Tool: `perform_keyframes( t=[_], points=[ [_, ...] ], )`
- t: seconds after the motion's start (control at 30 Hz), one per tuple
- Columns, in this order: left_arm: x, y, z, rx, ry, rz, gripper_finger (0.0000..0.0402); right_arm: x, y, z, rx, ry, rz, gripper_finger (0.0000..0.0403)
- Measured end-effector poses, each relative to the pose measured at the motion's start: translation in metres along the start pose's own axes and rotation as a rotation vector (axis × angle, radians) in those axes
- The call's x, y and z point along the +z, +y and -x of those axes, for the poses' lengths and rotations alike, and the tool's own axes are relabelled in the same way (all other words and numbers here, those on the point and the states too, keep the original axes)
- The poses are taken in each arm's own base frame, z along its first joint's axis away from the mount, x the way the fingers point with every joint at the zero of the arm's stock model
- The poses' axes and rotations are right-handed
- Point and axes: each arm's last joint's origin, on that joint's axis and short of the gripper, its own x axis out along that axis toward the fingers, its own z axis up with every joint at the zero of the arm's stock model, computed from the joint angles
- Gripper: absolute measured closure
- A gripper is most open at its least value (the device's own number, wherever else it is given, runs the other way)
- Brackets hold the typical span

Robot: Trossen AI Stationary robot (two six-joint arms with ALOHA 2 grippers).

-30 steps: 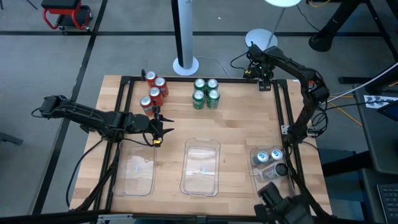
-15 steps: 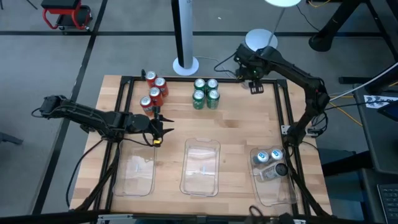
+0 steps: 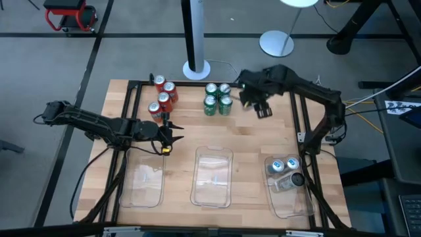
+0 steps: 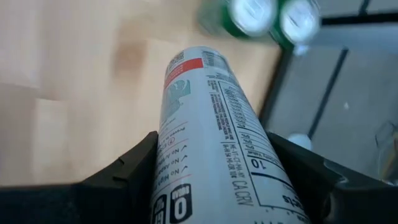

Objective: Sort soda cans
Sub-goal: Put the white and pink soda can into the right transparent bin

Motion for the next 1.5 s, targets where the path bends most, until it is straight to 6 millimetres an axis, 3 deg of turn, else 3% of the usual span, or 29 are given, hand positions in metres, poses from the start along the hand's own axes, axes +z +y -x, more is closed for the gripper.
perform_keyframes(
  t=[0.27,0.5,0.8,1.03,1.3,1.5],
  points=[
    [0.000,0.000,0.000,0.000,0.000,0.000,0.0249,0.031,0.060,0.018,0.058,-0.088,0.071,0.0155],
    [-0.002,-0.001,0.000,-0.008,0.023,-0.008,0.0249,0.045,0.115,0.034,0.122,-0.140,0.057,0.0155],
    [-0.002,-0.001,0.000,-0.006,0.018,-0.025,0.0249,0.048,0.185,0.056,0.218,-0.173,0.014,0.0155],
    [-0.001,0.000,0.000,-0.002,0.005,-0.033,0.0249,0.041,0.223,0.069,0.258,-0.171,-0.078,0.0155],
    [0.003,0.001,0.000,0.012,-0.032,-0.040,0.0249,0.031,0.259,0.057,0.308,-0.065,-0.122,0.0155],
    [0.003,0.001,0.000,0.012,-0.032,-0.046,0.0249,0.026,0.274,0.042,0.360,0.047,-0.133,0.0155]
  ],
)
